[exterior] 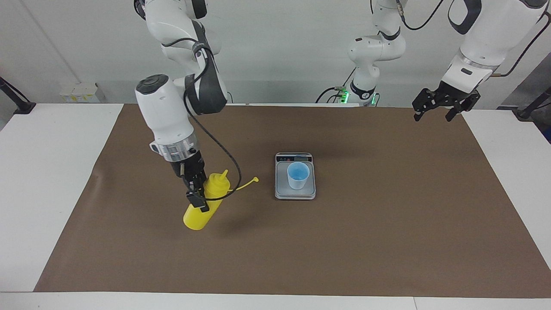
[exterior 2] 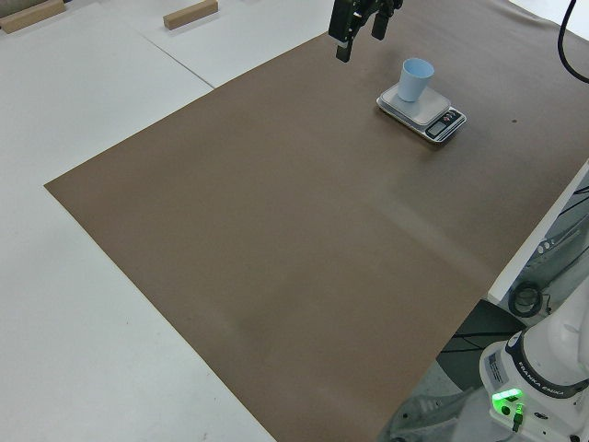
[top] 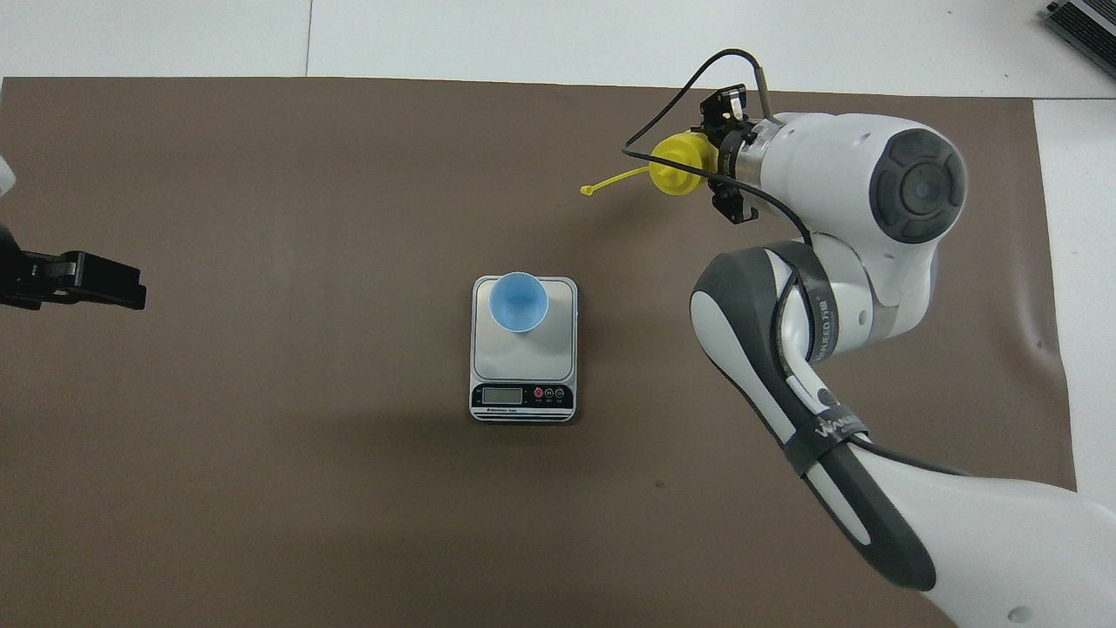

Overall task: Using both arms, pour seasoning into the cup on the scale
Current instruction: 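Lift the yellow bottle with the right gripper toward the scale, then tilt the yellow bottle nozzle-down over the blue cup with the right gripper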

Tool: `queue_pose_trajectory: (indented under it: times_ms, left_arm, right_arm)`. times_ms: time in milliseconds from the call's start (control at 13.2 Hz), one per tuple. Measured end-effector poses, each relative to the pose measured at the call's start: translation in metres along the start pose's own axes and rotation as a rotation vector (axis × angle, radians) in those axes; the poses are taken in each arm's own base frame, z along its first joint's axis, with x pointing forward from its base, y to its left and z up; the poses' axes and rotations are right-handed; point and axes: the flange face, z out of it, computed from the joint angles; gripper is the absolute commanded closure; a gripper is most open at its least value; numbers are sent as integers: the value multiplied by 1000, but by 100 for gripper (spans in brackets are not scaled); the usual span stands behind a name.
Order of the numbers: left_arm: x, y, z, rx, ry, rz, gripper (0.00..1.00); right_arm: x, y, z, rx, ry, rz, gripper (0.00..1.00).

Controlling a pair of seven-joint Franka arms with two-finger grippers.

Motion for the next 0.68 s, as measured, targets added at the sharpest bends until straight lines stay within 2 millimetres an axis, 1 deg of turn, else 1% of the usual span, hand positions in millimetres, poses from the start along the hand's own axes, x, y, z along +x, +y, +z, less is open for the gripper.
queue_pose_trajectory:
  times_ms: [228,456,532,684]
  left_arm:
    - [0,0,0,0,0,0,0]
    - [0,0,0,0,0,0,0]
    - [0,0,0,0,0,0,0]
    - [0,0,0,0,0,0,0]
  right_arm:
    - [-32,3,2,93,15,-87,100]
    - [-68,16,12,153,35,-215,100]
    - [-76,18,14,162,42,-239,100]
    - [-85,18,12,197,52,-287,100]
